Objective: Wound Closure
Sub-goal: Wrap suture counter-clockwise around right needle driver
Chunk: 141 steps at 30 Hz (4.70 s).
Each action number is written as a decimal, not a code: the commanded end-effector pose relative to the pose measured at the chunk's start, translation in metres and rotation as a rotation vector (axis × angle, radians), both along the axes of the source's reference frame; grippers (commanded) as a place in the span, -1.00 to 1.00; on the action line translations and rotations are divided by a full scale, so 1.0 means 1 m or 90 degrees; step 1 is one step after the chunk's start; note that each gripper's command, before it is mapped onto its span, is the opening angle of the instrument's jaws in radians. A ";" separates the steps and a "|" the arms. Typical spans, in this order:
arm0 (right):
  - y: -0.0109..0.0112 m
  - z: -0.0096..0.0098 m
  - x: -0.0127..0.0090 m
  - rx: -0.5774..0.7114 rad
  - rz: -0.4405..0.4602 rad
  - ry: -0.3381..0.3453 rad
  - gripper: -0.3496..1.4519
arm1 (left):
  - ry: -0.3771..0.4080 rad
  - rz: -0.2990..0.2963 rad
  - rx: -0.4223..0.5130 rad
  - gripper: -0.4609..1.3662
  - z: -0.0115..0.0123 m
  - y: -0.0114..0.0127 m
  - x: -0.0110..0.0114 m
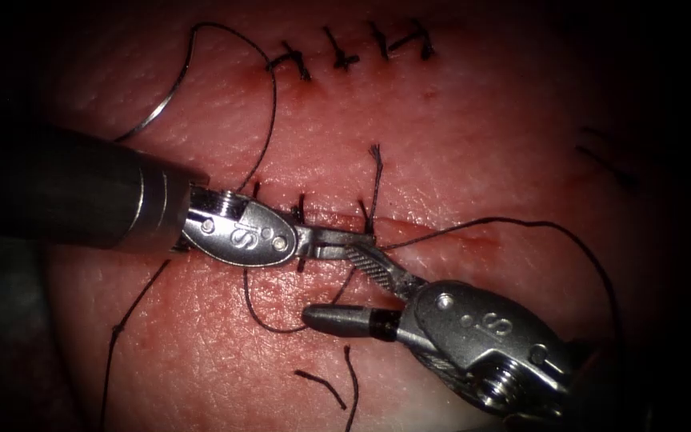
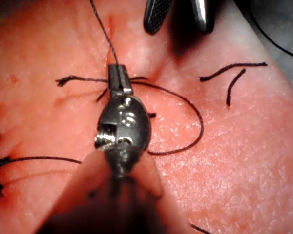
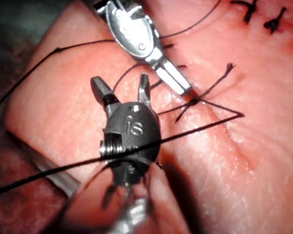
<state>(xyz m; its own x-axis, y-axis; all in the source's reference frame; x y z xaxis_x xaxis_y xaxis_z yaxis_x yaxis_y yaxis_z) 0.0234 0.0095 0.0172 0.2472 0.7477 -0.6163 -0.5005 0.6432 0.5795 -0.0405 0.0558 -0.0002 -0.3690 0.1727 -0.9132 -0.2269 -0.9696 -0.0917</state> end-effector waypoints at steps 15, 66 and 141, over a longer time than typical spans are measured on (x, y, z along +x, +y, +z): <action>0.0012 0.0047 -0.0030 -0.058 -0.021 -0.028 -1.00 | -0.044 -0.057 0.123 -0.88 -0.0090 0.0011 0.0003; 0.0043 0.0134 0.0068 -0.253 -0.113 0.285 -1.00 | -0.421 0.134 0.286 -0.88 -0.0051 0.0100 -0.0030; 0.0049 0.0123 -0.0046 -0.060 0.395 0.308 -0.01 | -0.545 -0.437 0.149 -0.88 0.0007 -0.0023 0.0031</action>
<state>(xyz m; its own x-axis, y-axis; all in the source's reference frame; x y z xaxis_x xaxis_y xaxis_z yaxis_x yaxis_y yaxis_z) 0.0188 0.0144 0.0296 -0.5050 0.6083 -0.6123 -0.5027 0.3694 0.7815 -0.0373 0.0533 0.0005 0.6035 0.2996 -0.7389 -0.4833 -0.5996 -0.6379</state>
